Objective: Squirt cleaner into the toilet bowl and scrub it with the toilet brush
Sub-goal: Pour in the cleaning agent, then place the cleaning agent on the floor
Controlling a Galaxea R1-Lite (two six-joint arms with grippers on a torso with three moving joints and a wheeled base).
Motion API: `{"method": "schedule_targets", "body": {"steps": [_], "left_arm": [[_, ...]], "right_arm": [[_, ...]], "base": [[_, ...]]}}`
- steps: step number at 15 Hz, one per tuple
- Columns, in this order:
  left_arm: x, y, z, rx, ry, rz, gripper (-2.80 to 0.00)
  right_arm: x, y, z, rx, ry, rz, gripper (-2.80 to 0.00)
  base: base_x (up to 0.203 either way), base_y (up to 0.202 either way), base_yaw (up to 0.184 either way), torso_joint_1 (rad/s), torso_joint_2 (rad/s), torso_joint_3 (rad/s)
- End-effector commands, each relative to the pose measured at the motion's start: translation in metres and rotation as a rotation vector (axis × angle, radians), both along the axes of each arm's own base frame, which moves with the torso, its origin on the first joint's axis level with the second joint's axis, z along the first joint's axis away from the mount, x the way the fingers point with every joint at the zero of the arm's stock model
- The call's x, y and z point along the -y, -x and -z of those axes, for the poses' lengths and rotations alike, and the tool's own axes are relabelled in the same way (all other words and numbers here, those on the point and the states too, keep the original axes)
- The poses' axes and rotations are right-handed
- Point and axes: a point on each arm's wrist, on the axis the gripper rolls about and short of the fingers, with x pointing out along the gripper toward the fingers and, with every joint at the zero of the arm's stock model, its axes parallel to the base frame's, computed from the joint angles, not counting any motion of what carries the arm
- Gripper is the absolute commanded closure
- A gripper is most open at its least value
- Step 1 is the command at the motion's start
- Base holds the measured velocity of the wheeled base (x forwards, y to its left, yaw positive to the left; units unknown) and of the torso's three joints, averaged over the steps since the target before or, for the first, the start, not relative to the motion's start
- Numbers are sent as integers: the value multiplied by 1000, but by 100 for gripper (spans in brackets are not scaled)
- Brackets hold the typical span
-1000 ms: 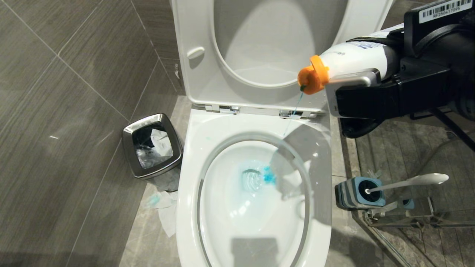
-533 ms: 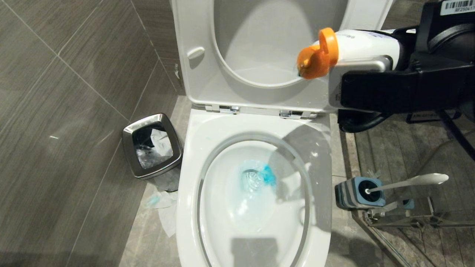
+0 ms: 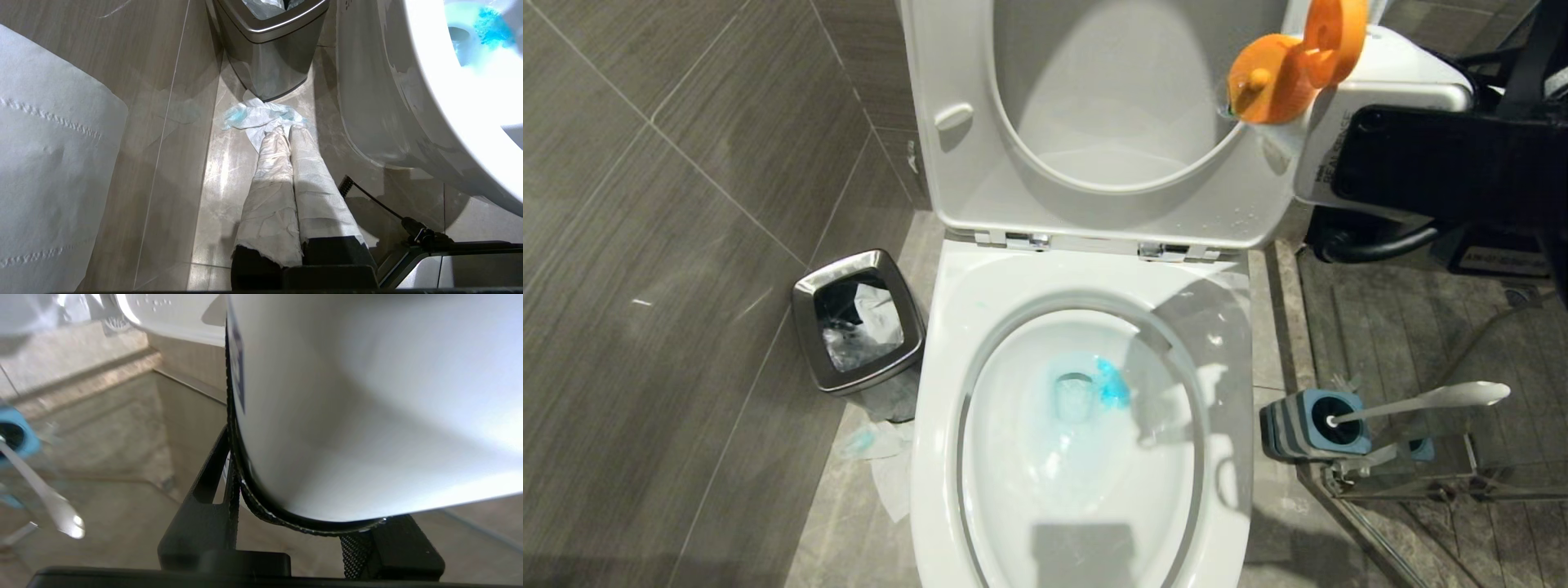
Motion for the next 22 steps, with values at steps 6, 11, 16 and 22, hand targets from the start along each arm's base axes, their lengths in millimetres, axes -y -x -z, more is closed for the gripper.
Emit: {"method": "schedule_targets", "body": {"steps": [6, 11, 16, 22], "left_arm": [[0, 0, 0, 0, 0, 0, 0], [0, 0, 0, 0, 0, 0, 0], [0, 0, 0, 0, 0, 0, 0], [0, 0, 0, 0, 0, 0, 0]], "right_arm": [[11, 7, -14, 65, -221, -11, 0], [21, 13, -22, 114, -392, -19, 0], [39, 23, -28, 148, -545, 13, 0], [49, 29, -33, 188, -736, 22, 0]], "base": [[0, 0, 0, 0, 0, 0], [0, 0, 0, 0, 0, 0], [0, 0, 0, 0, 0, 0], [0, 0, 0, 0, 0, 0]]}}
